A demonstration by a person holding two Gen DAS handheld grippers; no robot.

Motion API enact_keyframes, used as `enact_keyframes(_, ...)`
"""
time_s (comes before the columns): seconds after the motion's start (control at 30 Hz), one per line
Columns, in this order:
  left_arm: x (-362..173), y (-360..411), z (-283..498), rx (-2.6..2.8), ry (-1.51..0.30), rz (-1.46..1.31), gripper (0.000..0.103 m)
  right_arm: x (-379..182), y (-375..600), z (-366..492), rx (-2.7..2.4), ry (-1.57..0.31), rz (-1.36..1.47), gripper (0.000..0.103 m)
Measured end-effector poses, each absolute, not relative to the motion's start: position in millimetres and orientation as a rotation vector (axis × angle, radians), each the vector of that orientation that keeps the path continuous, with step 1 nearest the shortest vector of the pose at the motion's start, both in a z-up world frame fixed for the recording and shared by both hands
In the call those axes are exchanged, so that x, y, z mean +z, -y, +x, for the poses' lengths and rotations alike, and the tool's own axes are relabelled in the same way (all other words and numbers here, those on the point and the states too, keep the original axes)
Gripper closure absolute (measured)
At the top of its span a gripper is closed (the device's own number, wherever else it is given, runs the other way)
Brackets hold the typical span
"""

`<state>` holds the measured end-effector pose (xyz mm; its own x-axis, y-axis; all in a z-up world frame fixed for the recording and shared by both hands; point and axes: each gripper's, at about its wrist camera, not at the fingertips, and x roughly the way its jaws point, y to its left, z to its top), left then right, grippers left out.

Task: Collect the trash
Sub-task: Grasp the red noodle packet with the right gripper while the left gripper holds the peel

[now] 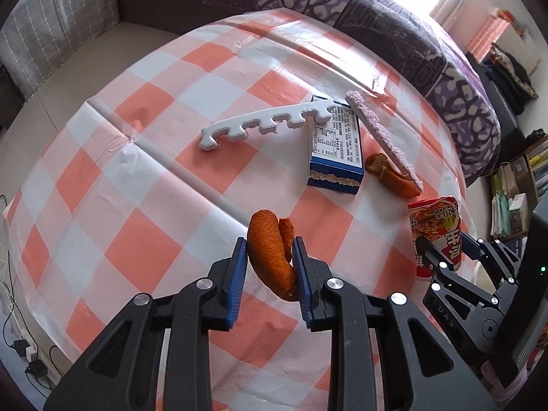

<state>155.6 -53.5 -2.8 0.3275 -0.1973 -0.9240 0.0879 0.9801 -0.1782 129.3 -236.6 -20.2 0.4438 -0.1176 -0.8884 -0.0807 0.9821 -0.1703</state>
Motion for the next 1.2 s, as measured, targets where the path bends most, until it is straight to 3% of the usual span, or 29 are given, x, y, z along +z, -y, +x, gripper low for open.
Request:
enact_keyframes(0.5,48,46,149,-0.142,-0.999,-0.14,0.076,66,255,96,-0.153,-0.808,0.089,0.059)
enact_keyframes(1.2,60,82,134,-0.142,-0.911,-0.077,0.076,54,316,54,-0.347,-0.776,0.292,0.057)
